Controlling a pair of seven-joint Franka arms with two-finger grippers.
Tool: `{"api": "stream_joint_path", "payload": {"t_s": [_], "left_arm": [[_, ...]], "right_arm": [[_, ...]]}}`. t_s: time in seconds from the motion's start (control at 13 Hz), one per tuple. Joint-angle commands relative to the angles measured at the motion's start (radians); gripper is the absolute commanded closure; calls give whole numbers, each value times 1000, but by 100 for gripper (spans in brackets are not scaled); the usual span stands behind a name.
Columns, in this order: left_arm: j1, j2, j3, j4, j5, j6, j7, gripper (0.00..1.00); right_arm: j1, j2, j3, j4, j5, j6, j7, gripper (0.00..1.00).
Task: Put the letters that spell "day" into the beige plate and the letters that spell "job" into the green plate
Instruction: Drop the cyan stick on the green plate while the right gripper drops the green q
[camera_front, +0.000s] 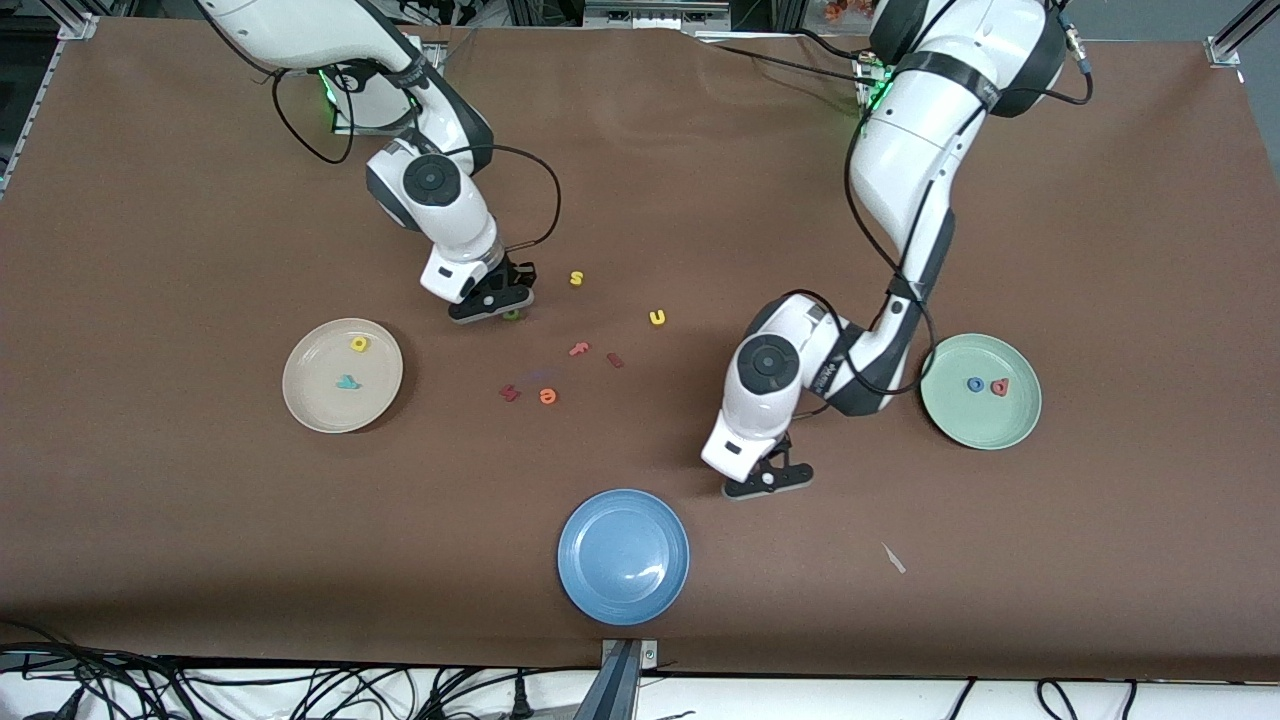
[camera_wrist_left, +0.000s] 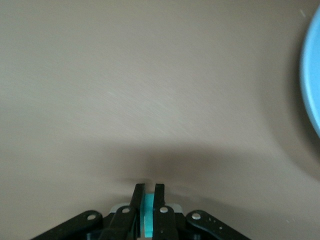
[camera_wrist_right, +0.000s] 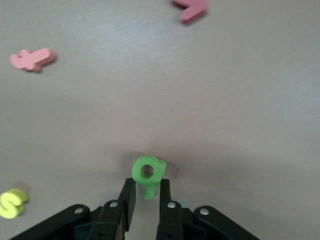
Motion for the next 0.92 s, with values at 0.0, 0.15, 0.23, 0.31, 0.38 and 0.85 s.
{"api": "stream_joint_path", "payload": {"t_s": [0.0,0.15,0.23,0.31,0.38,0.85], "left_arm": [[145,-133,-98,-11,-74,-227,167,100],[243,-203,-127,-23,-102,-372,295,100],[280,-224,-127,-29,-101,-459,367,100],[308,-232,-126,-30,-98,-545,450,100],[358,-237,-126,-34,-98,-605,531,100],[549,-226,-126,-240,-96,-539,803,100]], "right_arm": [[-70,-74,8,-15,-16,-55,-91,76],[-119,-108,9,-15,-16,-107,-185,76],[-149,-122,9,-15,-14,-126,-240,76],[-193,-131,9,-15,-14,-138,-310,76],[-240,-140,8,-13,-14,-141,-390,76],[-321,-133,-66,5,67,-143,-667,76]]}}
